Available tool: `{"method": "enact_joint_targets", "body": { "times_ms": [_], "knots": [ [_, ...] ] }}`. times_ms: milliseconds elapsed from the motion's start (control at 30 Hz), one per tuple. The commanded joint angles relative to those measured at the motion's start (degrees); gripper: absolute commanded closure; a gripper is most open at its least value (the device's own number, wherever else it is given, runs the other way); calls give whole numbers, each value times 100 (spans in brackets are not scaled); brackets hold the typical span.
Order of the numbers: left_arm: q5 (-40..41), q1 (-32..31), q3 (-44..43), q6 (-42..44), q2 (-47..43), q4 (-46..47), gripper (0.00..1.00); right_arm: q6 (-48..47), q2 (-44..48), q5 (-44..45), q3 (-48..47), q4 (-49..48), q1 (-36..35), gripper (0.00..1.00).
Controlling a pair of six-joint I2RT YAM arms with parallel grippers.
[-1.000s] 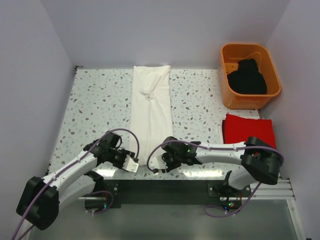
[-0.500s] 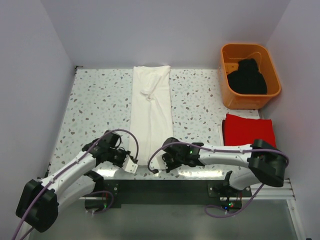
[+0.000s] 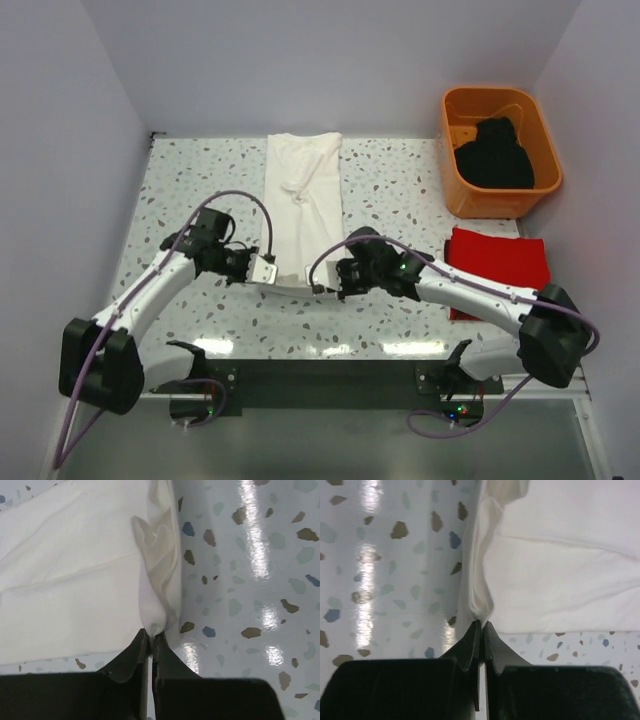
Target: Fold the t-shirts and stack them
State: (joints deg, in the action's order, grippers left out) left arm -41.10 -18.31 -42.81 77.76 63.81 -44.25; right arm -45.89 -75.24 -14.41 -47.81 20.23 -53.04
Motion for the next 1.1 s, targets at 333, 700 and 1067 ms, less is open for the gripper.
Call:
{"method": "enact_joint_targets", "body": {
  "times_ms": [333, 700, 1067],
  "knots": [
    [-311, 925, -2494, 47, 3030, 672, 100, -1598, -2397, -1467, -2670, 490, 1813, 100],
    [-135, 1110, -4235, -137, 4797, 952, 100, -2073, -4305, -1784, -4832, 868, 2464, 100],
    [67, 1163, -5000, -472, 5607, 1226, 100, -2258, -5264, -1758, -5765, 860, 2702, 100]
  ]
}}
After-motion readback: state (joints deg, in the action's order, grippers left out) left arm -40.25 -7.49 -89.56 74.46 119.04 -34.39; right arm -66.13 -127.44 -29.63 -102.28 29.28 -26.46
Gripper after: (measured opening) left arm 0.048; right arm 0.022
